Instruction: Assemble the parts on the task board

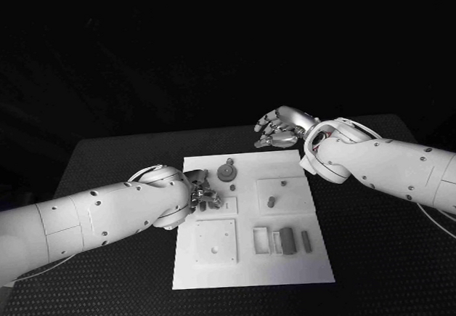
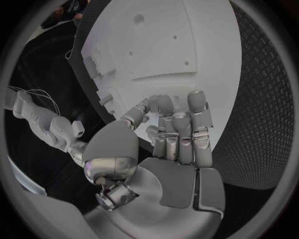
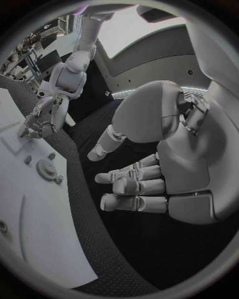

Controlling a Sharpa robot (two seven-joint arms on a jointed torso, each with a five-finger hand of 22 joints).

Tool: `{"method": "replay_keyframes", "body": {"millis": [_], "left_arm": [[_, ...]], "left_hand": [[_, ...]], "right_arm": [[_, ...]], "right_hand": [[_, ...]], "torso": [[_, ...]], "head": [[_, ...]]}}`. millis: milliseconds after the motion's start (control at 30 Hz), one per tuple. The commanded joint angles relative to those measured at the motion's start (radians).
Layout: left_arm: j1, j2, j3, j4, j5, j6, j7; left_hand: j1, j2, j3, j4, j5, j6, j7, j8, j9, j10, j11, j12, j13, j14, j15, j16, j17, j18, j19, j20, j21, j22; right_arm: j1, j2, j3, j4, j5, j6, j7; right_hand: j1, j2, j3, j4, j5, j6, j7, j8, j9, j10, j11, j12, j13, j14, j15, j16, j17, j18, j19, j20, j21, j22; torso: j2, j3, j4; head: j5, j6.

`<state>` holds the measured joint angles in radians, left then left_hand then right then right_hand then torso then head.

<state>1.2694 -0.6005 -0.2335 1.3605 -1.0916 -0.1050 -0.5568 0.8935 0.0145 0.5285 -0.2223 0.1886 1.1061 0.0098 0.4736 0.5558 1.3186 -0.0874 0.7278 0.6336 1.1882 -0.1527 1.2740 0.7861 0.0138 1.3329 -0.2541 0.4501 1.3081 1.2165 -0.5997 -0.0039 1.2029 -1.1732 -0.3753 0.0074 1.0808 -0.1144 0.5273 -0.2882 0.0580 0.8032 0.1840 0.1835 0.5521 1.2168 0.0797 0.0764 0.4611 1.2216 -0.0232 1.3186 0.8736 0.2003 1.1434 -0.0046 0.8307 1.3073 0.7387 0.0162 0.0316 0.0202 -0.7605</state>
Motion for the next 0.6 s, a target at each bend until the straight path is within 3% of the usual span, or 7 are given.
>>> {"method": "replay_keyframes", "body": {"millis": [33, 600], "left_arm": [[-0.005, -0.004, -0.004, -0.006, 0.001, 0.023, -0.014], [-0.005, 0.013, -0.004, -0.022, 0.002, 0.064, -0.027]], "left_hand": [[0.007, 0.006, 0.026, -0.021, 0.003, 0.032, -0.022, 0.242, 0.001, 0.001, -0.005, 0.005, -0.001, 0.002, -0.039, 0.007, -0.001, -0.008, 0.001, -0.025, 0.005, 0.024], [0.002, 0.004, 0.024, -0.017, 0.001, 0.03, -0.022, 0.246, 0.002, -0.001, -0.005, 0.008, -0.004, 0.001, -0.04, 0.012, -0.007, -0.008, 0.0, -0.024, 0.008, 0.023]], "right_arm": [[0.0, 0.0, 0.0, 0.0, -0.001, 0.011, 0.009], [0.0, 0.001, 0.0, 0.001, -0.001, 0.011, 0.01]], "right_hand": [[0.0, 0.007, -0.006, 0.001, 0.002, -0.006, 0.013, 0.007, -0.001, 0.0, 0.008, -0.004, 0.001, -0.009, -0.001, 0.006, -0.001, 0.061, 0.003, -0.007, -0.006, 0.016], [-0.001, 0.007, -0.006, 0.001, 0.002, -0.006, 0.013, 0.007, -0.002, 0.0, 0.008, -0.004, 0.001, -0.009, -0.001, 0.006, -0.002, 0.061, 0.003, -0.006, -0.007, 0.016]], "torso": [[0.0, 0.0001, 0.0007], [0.0, 0.0012, -0.0001]], "head": [[-0.001, -0.001], [-0.001, 0.0]]}}
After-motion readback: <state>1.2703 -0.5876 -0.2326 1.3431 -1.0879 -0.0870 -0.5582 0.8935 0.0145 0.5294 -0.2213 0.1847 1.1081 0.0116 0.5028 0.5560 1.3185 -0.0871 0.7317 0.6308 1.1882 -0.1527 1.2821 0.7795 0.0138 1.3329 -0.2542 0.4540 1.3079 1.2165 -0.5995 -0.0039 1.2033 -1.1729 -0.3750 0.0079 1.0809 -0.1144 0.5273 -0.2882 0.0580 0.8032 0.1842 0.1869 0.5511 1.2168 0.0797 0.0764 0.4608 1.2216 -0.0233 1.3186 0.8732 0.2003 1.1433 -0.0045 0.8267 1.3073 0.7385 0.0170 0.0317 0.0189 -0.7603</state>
